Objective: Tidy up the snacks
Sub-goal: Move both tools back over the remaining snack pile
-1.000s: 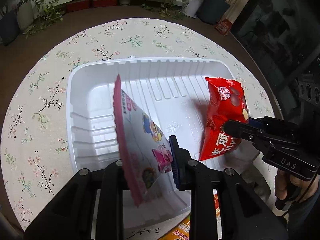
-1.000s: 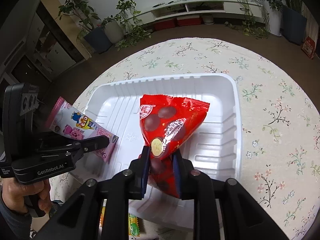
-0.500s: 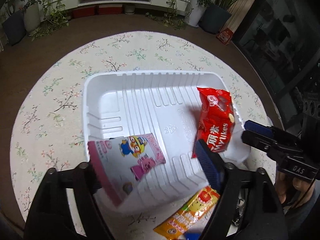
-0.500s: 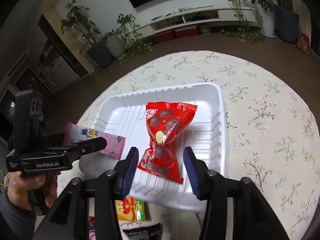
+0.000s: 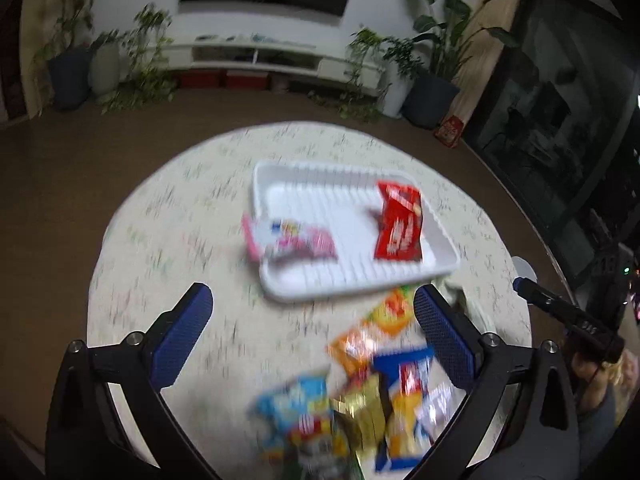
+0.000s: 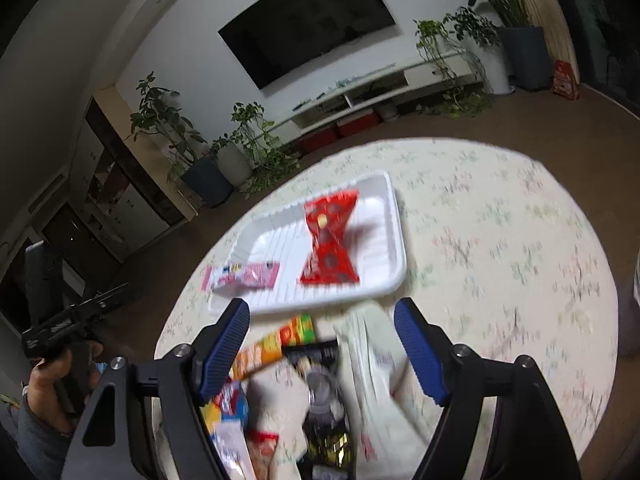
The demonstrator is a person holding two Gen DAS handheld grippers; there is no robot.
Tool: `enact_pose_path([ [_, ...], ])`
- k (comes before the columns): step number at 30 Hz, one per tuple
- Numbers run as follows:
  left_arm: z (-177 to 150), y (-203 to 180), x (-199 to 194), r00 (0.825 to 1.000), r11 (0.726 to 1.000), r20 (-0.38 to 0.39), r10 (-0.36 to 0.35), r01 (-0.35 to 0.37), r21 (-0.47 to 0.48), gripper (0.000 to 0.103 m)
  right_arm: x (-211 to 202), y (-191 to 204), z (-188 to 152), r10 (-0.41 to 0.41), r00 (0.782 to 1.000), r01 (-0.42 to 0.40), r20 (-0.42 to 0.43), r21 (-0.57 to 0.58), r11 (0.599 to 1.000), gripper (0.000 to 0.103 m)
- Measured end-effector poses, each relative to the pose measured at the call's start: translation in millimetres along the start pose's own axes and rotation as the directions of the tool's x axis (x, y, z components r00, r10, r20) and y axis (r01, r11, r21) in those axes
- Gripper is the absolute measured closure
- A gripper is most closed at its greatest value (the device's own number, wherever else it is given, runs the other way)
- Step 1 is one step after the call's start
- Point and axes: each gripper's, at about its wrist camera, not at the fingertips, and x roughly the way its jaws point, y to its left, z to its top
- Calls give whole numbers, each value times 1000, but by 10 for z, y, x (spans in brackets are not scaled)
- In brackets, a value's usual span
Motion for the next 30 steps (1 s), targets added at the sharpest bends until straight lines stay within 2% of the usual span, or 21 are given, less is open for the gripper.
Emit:
enact_pose_path([
  [4, -586, 139, -259, 1000, 994, 5, -4, 5, -109, 1, -76, 67, -206, -27, 999, 26, -40, -25, 999, 26],
  [7, -1030, 214, -303, 999, 977, -38, -15, 6, -215, 1, -151, 259, -397, -43, 999, 40, -32, -102, 994, 26],
  [9, -1273, 178, -305, 997, 974, -81, 18, -36, -223, 1, -149, 409, -521, -53, 998, 45, -42, -170, 984, 26],
  [12, -1527, 98, -268, 994, 975, -104, 20, -43, -216, 1, -106, 571, -688, -60, 997, 44, -56, -258, 965, 26],
  [13, -1564, 93, -254, 994, 975, -108, 20, -43, -220, 2, -101, 608, -740, -60, 996, 40, -62, -280, 959, 26],
  [15, -1580, 61, -236, 992, 976, -107, 66, -86, -200, 2, -101, 675, -847, -75, 995, 51, -63, -313, 948, 26],
  [18, -1543, 4, -214, 991, 979, -87, 103, -116, -165, 2, -90, 689, -922, -87, 993, 58, -75, -322, 945, 26],
  [23, -1510, -39, -111, 986, 984, -116, 120, -134, -121, 2, -106, 689, -978, -87, 992, 55, -89, -317, 947, 29],
  [27, -1493, -79, -2, 982, 986, -138, 130, -143, -89, 2, -81, 755, -1033, -105, 989, 62, -102, -359, 931, 35],
  [30, -1473, -100, 75, 979, 986, -147, 141, -153, -73, 3, -69, 780, -1051, -107, 988, 60, -107, -372, 926, 35],
])
